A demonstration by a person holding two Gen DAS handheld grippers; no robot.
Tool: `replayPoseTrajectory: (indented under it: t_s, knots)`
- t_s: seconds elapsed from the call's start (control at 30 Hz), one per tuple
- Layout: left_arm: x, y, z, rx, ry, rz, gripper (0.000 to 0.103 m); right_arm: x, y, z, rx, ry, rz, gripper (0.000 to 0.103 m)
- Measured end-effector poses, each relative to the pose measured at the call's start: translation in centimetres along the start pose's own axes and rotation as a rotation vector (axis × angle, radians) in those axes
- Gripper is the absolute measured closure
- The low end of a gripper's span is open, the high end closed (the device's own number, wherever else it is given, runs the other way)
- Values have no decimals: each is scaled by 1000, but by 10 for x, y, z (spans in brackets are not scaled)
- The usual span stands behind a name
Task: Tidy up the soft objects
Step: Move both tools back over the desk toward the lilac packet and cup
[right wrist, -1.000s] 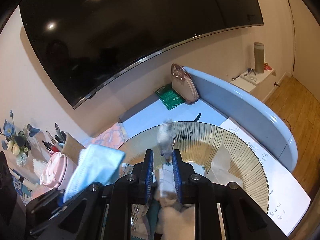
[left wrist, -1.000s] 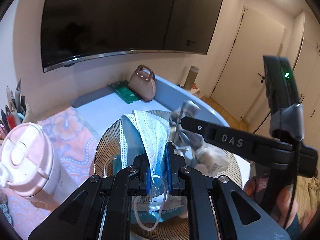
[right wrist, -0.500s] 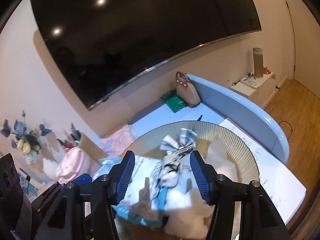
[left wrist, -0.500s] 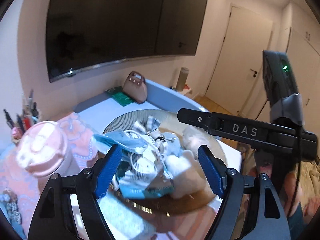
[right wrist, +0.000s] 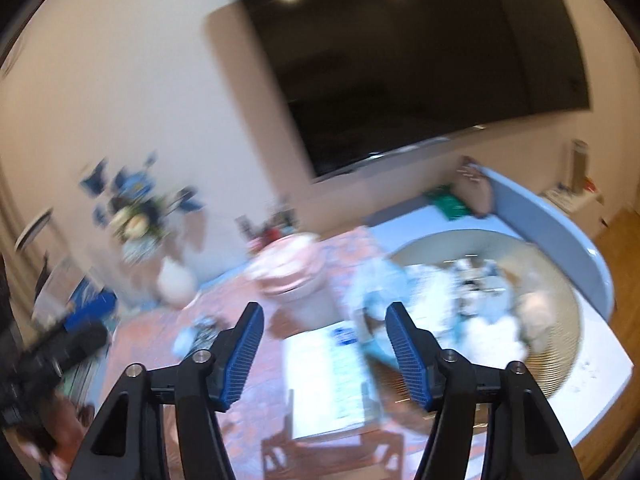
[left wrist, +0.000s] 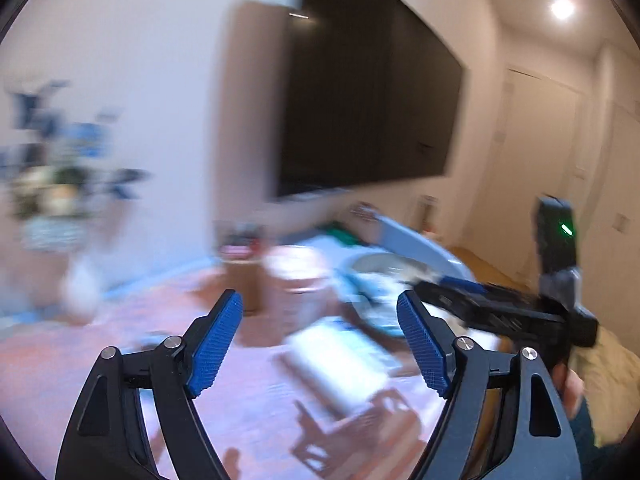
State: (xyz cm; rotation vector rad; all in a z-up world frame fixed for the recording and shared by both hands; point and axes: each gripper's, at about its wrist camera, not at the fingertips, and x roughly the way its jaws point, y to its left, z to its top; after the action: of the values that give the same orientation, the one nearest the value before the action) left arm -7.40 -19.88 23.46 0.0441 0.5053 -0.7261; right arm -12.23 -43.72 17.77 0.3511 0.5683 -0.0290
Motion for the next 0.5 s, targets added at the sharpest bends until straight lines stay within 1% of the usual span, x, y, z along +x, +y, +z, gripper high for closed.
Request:
replayPoseTrajectory:
  t_s: [0.03, 0.07, 0.2, 0.27, 0.33, 0.4, 0.43, 0.5]
  knots:
    - [-11, 12, -1, -24, -16, 59, 15, 4, 18, -6, -30, 5, 21, 27]
    - [-25, 29, -4, -62, -34, 128, 12, 7, 27, -10, -46, 7, 32, 23]
    - [-57, 79, -22, -144, -47, 266, 12, 38, 76, -39, -125, 75, 81, 23]
    - [-66, 108, -41, -167, -32, 351, 12, 60, 97, -57, -152, 121, 97, 23]
    - [-66, 132, -59, -198, -1, 425, 12, 85, 115, -77, -181, 160, 95, 23]
    - [-61, 158, -83, -235, 36, 470, 12, 104, 126, -93, -207, 178, 88, 23]
    - [-54, 173, -99, -257, 74, 492, 12, 111, 129, -99, -220, 183, 79, 23]
    - [-43, 190, -122, -288, 122, 493, 12, 127, 137, -112, -255, 194, 55, 23]
